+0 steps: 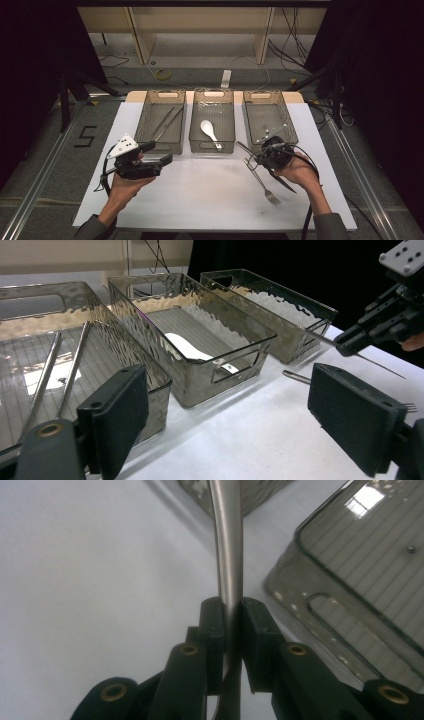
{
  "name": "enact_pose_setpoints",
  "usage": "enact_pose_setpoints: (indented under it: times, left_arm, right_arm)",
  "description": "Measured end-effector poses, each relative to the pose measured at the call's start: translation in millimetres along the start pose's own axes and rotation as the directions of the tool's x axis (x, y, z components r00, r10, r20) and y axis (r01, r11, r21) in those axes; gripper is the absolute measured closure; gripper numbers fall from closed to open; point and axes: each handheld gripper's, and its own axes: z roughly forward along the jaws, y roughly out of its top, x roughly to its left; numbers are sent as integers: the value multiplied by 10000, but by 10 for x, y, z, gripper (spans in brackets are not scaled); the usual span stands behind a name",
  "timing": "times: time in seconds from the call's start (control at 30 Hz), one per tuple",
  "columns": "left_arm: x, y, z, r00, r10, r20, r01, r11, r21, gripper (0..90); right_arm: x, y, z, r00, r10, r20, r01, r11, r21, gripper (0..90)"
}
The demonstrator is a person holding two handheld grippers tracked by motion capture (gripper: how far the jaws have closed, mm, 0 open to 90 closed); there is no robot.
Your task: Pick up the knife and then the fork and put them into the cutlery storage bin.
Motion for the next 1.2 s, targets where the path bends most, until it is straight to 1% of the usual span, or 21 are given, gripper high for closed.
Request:
enact_pose_setpoints:
  times: [0.1, 0.17, 0.33, 0.4, 0.47, 0.5, 0.57, 0.63, 0.73, 0.83, 0.93, 1.0, 1.07, 1.2]
  left_arm:
    - [5, -1, 1, 10000, -21, -15, 21, 10000, -4, 162]
    - [7, -1, 4, 10000, -28, -22, 28, 10000, 10, 162]
    - [12, 0, 1, 10000, -50, -13, 50, 10000, -34, 162]
    - [12, 0, -3, 10000, -45, -9, 45, 10000, -30, 162]
    - [13, 2, -7, 10000, -47, -19, 47, 10000, -38, 162]
    - [13, 2, -9, 10000, -54, -17, 54, 10000, -53, 162]
    - [14, 2, -5, 10000, -65, -20, 65, 10000, -44, 162]
    - [11, 1, 3, 10000, -95, -12, 95, 9999, -60, 162]
    - [9, 3, -6, 10000, -73, -27, 73, 9999, -94, 162]
    - [24, -1, 3, 9998, -208, -15, 207, 9997, -111, 162]
    - [20, 4, -13, 9998, -182, -31, 182, 9997, -189, 162]
    - [22, 5, -13, 9998, -191, -18, 191, 9995, -235, 162]
    - [22, 3, -8, 9998, -185, -40, 184, 9996, -210, 162]
    - [27, 2, -15, 9997, -223, -78, 221, 9993, -288, 161]
  right_arm:
    - [-72, 45, -76, 9998, 182, -45, -183, 9992, -351, 812]
    - [-122, 100, -135, 9994, 336, 43, -333, 9980, -539, 811]
    - [-296, 284, -258, 9976, 643, 265, -621, 9952, -751, 811]
    - [-367, 348, -282, 9965, 798, 249, -774, 9933, -853, 811]
    - [-436, 399, -281, 9958, 909, 116, -895, 9921, -882, 811]
    - [-461, 425, -277, 9954, 938, 203, -917, 9920, -868, 811]
    - [-500, 475, -276, 9939, 1085, 215, -1065, 9911, -795, 811]
    - [-549, 522, -280, 9931, 1162, 132, -1147, 9898, -848, 811]
    - [-615, 593, -292, 9909, 1326, 226, -1303, 9879, -846, 811]
    - [-692, 653, -295, 9887, 1479, 260, -1450, 9853, -903, 811]
    - [-770, 705, -275, 9856, 1666, 285, -1633, 9820, -951, 811]
    - [-811, 738, -258, 9827, 1813, 384, -1775, 9803, -862, 811]
    - [-853, 764, -245, 9817, 1874, 342, -1839, 9792, -855, 811]
    - [-935, 805, -228, 9769, 2097, 417, -2057, 9750, -841, 811]
